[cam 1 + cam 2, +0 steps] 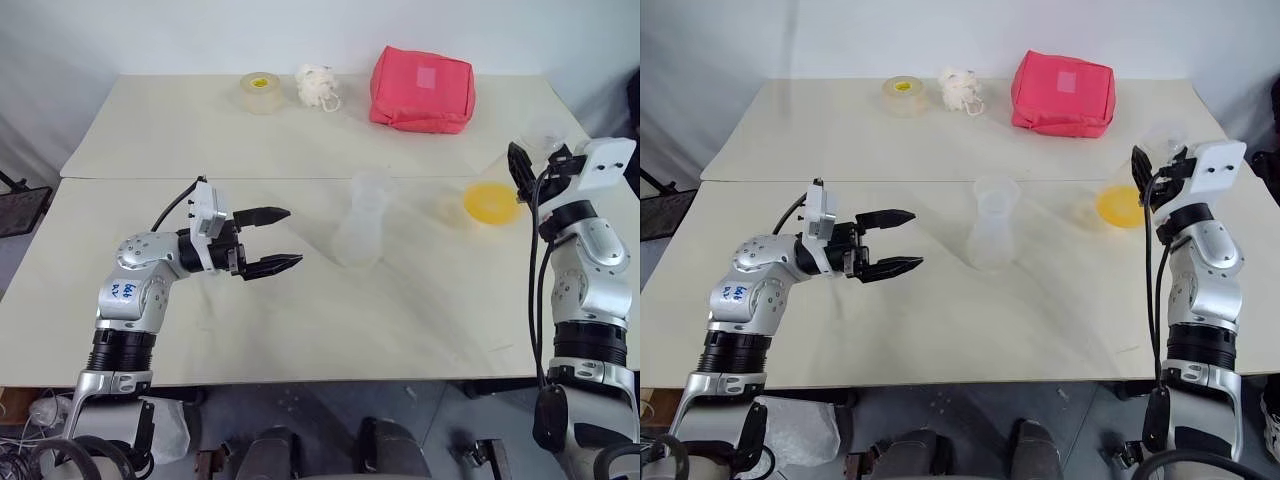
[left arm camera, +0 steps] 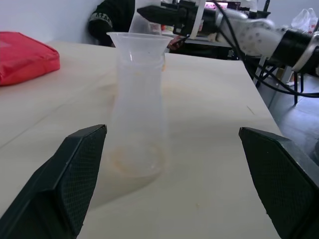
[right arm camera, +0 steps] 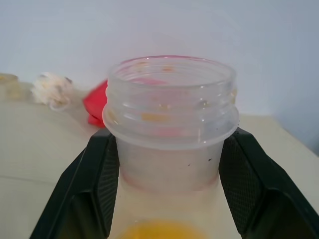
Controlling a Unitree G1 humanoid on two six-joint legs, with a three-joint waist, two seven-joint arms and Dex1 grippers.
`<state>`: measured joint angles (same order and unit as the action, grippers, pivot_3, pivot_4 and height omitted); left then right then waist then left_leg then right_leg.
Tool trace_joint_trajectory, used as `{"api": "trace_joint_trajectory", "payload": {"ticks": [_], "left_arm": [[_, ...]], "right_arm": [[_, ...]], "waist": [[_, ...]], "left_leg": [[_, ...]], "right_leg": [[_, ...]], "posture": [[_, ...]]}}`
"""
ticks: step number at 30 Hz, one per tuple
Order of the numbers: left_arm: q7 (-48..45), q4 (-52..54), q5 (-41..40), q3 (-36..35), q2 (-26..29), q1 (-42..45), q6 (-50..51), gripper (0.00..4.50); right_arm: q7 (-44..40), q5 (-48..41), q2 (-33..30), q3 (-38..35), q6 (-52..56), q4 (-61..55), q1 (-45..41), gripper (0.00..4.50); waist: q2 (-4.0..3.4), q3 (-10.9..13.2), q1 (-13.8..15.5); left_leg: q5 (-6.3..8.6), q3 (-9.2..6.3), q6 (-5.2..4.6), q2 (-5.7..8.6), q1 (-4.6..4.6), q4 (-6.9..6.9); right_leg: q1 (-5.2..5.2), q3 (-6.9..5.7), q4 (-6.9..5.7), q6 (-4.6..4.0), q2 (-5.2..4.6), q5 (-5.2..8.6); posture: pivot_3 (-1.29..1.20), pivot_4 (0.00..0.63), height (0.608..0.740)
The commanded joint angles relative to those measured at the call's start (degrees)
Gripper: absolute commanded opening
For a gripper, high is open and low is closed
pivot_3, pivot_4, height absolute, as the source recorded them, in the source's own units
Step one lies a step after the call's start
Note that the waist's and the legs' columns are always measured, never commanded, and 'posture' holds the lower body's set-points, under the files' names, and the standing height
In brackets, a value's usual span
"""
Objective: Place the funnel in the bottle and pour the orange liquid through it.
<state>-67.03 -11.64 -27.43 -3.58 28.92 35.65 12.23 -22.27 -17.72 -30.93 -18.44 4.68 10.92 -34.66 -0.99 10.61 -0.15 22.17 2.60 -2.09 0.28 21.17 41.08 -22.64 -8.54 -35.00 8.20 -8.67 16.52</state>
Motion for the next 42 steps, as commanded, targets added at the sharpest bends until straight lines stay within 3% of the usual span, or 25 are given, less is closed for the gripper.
{"api": "trace_joint_trajectory", "payload": {"ticks": [1, 5, 12, 23, 42], "left_arm": [[-2.5, -7.2, 1.2, -0.1, -2.6, 4.0, -7.3, 4.5], [-5.7, -14.0, 1.6, -0.4, -4.7, 7.5, -13.2, 4.5], [-12.6, -25.1, 3.0, 0.3, -6.2, 14.0, -20.2, 4.5], [-16.4, -32.1, 3.8, -0.5, -7.2, 18.3, -22.9, 4.5], [-14.5, -30.1, 3.6, -0.6, -8.6, 16.4, -21.7, 4.5]], "right_arm": [[3.6, 6.6, -1.2, 6.3, 6.0, -18.8, 2.9, 2.41], [5.8, 16.8, -2.4, 13.1, 7.3, -25.3, 4.0, 2.41], [6.9, 31.7, -4.3, 22.3, 0.5, -24.0, 0.5, 2.41], [11.5, 49.5, -7.7, 28.0, -11.1, -17.0, -5.6, 2.41], [16.7, 61.1, -13.5, 28.4, -26.9, -7.8, -8.4, 2.41]], "waist": [[-0.02, 0.0, 0.1], [-0.01, 0.0, 0.0], [0.0, 0.0, -0.1], [0.01, 0.0, -0.1], [0.01, 0.0, -0.2]], "left_leg": [[0.0, 0.01, 0.0, 0.0, 0.0, 0.0], [0.0, 0.15, 0.0, 0.06, 0.02, -0.02], [0.0, 0.58, 0.0, 0.09, 0.07, -0.01], [0.0, 0.62, 0.0, 0.06, 0.09, -0.04], [0.0, 0.62, -0.01, 0.03, 0.1, -0.05]], "right_leg": [[-0.02, 0.0, -0.01, 0.0, 0.0, 0.0], [-0.08, -0.02, 0.01, 0.0, 0.02, 0.0], [-0.09, -0.06, 0.03, 0.0, 0.01, 0.0], [-0.14, -0.09, 0.02, 0.0, 0.0, 0.0], [-0.15, -0.1, 0.04, 0.0, 0.01, 0.0]], "posture": [[0.0, 0.15, 0.74], [0.0, 0.15, 0.74], [0.0, 0.15, 0.74], [0.0, 0.15, 0.74], [0.0, 0.15, 0.74]]}}
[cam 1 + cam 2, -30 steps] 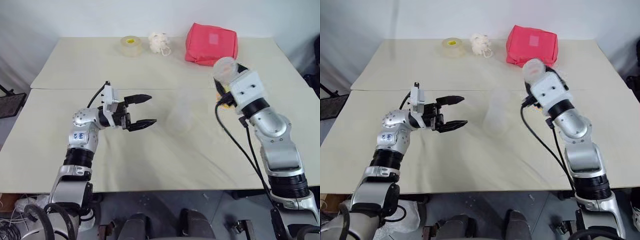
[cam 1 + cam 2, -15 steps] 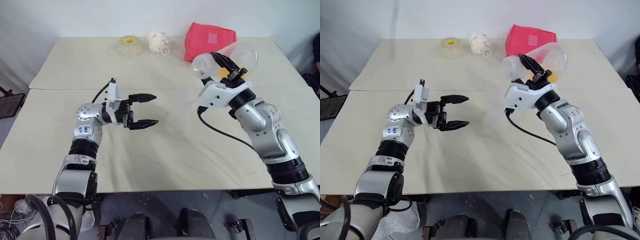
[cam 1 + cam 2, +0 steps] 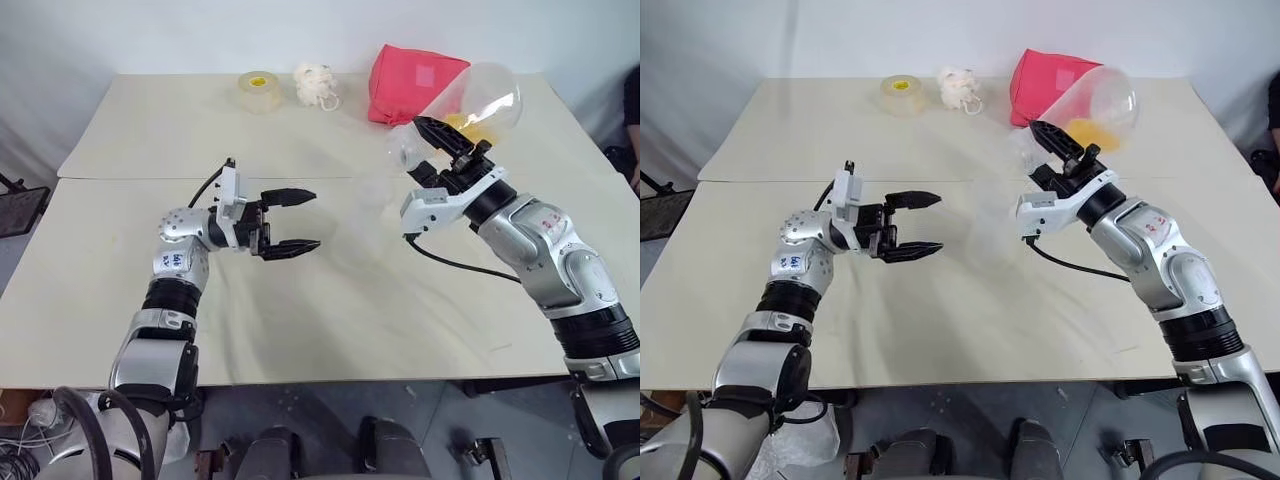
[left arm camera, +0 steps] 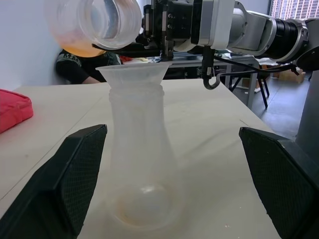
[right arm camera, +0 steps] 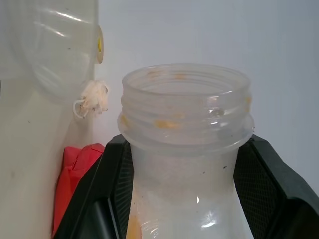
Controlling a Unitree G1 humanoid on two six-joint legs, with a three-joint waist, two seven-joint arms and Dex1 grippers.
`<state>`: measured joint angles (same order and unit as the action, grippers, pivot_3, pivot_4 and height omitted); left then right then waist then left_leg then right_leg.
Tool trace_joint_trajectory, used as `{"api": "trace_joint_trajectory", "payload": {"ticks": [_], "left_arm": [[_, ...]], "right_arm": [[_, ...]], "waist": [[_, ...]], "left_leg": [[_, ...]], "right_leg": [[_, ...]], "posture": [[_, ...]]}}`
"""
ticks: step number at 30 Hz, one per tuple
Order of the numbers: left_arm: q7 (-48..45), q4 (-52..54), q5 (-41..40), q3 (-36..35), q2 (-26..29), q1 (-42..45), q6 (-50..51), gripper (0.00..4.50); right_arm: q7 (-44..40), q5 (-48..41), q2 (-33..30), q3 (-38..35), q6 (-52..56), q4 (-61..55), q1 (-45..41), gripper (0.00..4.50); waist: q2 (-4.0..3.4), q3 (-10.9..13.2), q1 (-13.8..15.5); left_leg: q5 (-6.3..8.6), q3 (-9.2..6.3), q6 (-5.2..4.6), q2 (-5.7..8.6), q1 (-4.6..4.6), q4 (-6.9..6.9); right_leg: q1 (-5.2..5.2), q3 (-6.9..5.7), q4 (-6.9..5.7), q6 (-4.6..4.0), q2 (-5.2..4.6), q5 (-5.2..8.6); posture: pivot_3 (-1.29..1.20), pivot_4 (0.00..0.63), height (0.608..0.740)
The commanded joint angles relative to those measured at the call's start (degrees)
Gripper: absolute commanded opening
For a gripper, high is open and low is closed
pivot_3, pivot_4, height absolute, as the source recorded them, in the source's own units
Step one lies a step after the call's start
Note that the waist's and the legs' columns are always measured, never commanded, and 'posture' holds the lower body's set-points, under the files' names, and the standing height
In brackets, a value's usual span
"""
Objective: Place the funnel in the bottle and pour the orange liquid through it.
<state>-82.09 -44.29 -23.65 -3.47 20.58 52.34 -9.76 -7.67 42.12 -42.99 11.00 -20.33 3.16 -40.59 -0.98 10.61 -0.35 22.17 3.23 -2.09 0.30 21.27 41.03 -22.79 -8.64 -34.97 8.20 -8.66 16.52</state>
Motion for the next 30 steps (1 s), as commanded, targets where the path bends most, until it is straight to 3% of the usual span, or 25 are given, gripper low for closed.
{"api": "trace_joint_trajectory", "payload": {"ticks": [1, 30], "left_arm": [[0.7, 2.8, -0.2, -0.7, -0.4, -0.4, 0.3, 4.5], [2.3, 3.8, -0.1, -0.6, -0.8, -0.1, 1.5, 4.5]], "right_arm": [[2.4, 1.7, -1.6, -0.9, -2.6, 0.5, -2.6, 2.41], [5.4, 8.0, -2.8, -0.8, -10.4, 3.8, -4.7, 2.41]], "waist": [[0.0, 0.0, 0.0], [0.0, 0.0, 0.0]], "left_leg": [[0.0, 0.0, 0.0, 0.0, 0.0, 0.0], [0.0, -0.01, 0.0, -0.01, 0.01, 0.0]], "right_leg": [[0.0, 0.0, 0.0, 0.0, 0.0, 0.0], [0.0, 0.0, 0.0, 0.0, 0.0, 0.0]], "posture": [[0.0, 0.15, 0.74], [0.0, 0.15, 0.74]]}}
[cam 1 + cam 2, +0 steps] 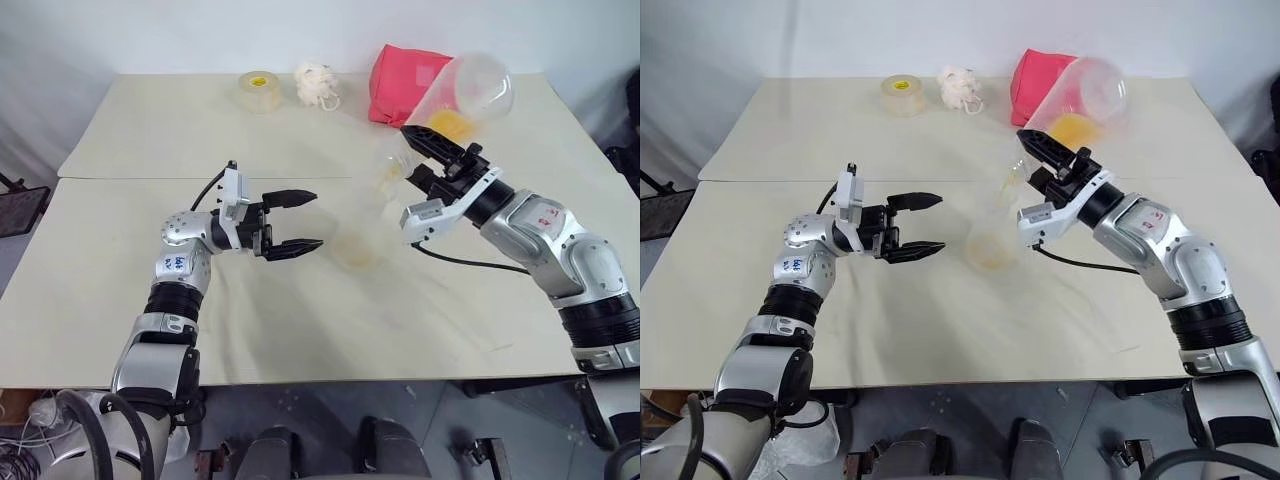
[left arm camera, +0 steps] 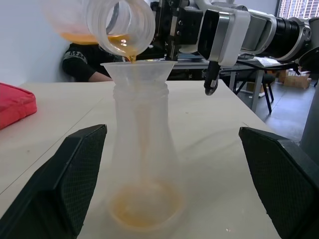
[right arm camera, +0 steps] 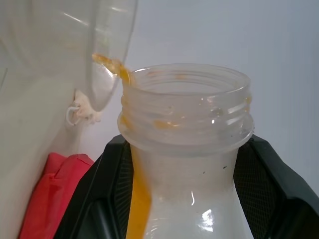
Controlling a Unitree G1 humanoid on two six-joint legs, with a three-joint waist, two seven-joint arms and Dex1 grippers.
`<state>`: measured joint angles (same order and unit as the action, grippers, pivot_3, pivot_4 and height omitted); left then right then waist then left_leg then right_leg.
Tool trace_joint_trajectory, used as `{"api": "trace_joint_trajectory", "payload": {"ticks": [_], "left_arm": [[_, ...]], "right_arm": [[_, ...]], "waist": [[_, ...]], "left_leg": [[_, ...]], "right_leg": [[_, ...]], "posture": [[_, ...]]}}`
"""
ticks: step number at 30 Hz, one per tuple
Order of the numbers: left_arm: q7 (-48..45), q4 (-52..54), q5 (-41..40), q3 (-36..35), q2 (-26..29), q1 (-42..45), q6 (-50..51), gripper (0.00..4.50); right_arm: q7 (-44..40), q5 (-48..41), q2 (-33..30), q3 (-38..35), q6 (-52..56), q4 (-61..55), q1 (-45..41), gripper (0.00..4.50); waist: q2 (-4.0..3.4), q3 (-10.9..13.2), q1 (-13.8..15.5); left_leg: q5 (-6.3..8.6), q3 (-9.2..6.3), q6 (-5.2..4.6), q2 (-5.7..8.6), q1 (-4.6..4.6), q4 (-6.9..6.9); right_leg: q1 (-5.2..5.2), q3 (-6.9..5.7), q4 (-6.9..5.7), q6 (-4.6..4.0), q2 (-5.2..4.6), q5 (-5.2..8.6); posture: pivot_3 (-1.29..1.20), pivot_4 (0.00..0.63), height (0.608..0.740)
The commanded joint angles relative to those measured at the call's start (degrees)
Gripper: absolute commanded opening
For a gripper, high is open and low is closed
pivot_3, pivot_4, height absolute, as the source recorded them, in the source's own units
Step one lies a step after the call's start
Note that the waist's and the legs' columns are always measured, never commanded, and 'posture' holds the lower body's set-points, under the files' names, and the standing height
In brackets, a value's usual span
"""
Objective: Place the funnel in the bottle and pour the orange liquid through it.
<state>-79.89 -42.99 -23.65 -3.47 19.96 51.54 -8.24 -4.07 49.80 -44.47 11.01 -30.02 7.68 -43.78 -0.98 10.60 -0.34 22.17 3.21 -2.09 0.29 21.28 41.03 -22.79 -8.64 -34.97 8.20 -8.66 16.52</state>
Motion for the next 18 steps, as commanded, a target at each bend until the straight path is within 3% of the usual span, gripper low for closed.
{"api": "trace_joint_trajectory", "payload": {"ticks": [1, 18], "left_arm": [[0.1, 2.6, -0.1, -0.5, -0.2, 0.7, 0.0, 4.5], [0.4, 2.0, 0.1, -0.5, -0.4, 1.1, -0.1, 4.5]], "right_arm": [[2.0, 0.7, -1.6, -0.6, -1.1, -0.6, -1.7, 2.41], [5.8, 5.6, -3.9, 1.5, -5.8, 2.9, -5.0, 2.41]], "waist": [[0.0, 0.0, 0.0], [0.0, 0.0, 0.0]], "left_leg": [[0.0, 0.0, 0.0, 0.0, 0.0, 0.0], [0.0, 0.0, 0.0, -0.01, 0.0, 0.0]], "right_leg": [[0.0, 0.0, 0.0, 0.0, 0.0, 0.0], [0.0, 0.0, 0.0, 0.0, 0.0, 0.0]], "posture": [[0.0, 0.15, 0.74], [0.0, 0.15, 0.74]]}}
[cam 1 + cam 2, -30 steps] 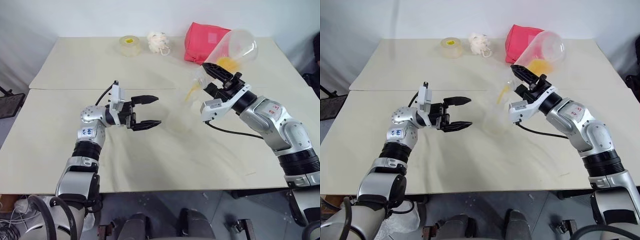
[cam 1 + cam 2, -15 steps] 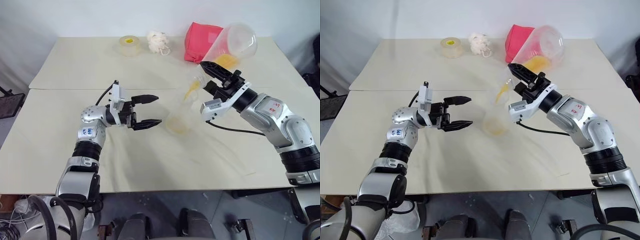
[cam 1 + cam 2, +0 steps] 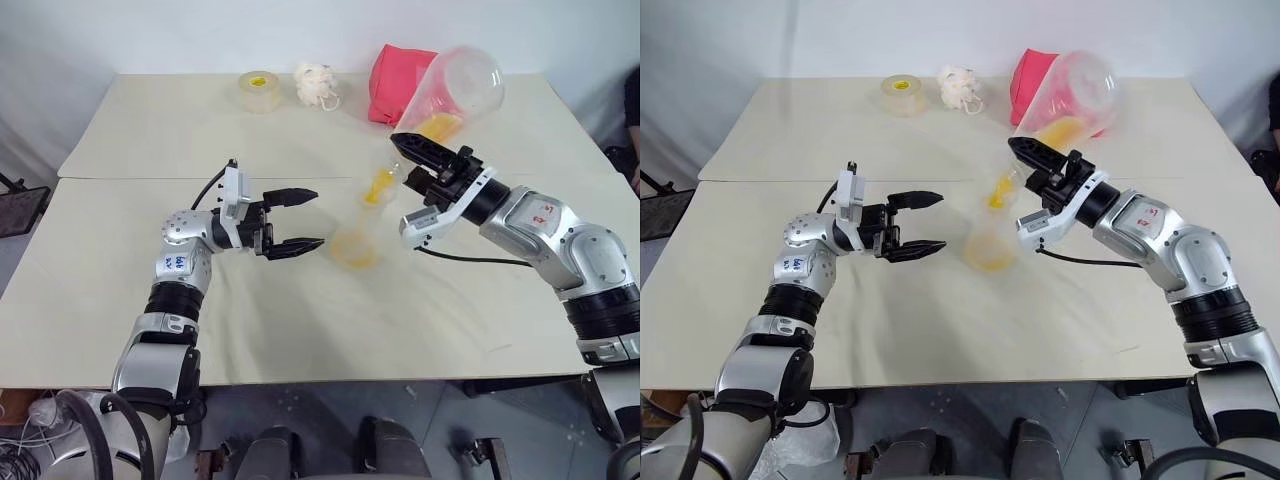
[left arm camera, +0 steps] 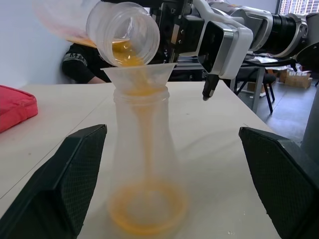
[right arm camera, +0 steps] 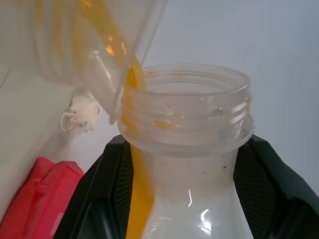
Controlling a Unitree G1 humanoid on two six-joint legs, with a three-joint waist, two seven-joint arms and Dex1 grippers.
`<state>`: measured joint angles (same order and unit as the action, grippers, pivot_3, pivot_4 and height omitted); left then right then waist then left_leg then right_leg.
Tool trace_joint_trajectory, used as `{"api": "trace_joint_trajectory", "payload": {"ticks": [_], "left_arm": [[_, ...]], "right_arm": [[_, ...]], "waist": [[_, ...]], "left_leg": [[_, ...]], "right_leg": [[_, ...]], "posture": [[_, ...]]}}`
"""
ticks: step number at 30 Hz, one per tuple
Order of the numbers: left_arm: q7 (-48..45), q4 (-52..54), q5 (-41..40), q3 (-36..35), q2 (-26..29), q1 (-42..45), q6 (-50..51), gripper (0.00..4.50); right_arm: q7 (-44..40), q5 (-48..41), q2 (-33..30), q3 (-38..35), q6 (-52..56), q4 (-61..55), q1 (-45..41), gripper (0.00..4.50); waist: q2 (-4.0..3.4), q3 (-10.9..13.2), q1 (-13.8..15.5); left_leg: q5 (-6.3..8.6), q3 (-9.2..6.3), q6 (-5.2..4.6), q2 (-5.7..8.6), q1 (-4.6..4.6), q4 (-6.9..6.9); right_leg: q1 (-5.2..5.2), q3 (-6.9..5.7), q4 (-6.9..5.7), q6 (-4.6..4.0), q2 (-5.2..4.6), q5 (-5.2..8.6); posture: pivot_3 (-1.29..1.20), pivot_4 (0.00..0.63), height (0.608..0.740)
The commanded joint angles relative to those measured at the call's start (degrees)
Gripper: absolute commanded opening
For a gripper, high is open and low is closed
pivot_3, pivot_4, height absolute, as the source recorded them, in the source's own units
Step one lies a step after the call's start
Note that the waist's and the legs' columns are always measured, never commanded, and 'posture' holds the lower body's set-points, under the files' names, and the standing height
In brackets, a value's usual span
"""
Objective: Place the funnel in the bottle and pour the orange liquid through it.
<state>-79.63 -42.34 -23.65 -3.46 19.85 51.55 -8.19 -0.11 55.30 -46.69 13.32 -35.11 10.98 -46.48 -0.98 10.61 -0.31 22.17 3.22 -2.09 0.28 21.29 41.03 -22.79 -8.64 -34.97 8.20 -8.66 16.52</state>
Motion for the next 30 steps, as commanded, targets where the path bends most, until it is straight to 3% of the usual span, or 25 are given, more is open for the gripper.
{"api": "trace_joint_trajectory", "payload": {"ticks": [1, 30], "left_arm": [[0.1, 1.1, 0.1, -0.6, -0.3, 1.2, -0.2, 4.5], [0.3, -0.1, 0.3, -0.9, -0.8, 1.8, -1.2, 4.5]], "right_arm": [[2.2, 0.4, -1.8, -0.7, -0.9, 0.0, -2.7, 2.41], [14.4, 9.5, -5.0, 3.3, -4.6, 3.0, -7.5, 2.41]], "waist": [[0.0, 0.0, 0.0], [0.0, 0.0, -0.1]], "left_leg": [[0.0, 0.0, 0.0, 0.0, 0.0, 0.0], [0.0, 0.01, 0.0, -0.04, 0.01, -0.01]], "right_leg": [[0.0, 0.0, 0.0, 0.0, 0.0, 0.0], [0.0, 0.01, 0.01, 0.0, 0.0, 0.0]], "posture": [[0.0, 0.15, 0.74], [0.0, 0.15, 0.74]]}}
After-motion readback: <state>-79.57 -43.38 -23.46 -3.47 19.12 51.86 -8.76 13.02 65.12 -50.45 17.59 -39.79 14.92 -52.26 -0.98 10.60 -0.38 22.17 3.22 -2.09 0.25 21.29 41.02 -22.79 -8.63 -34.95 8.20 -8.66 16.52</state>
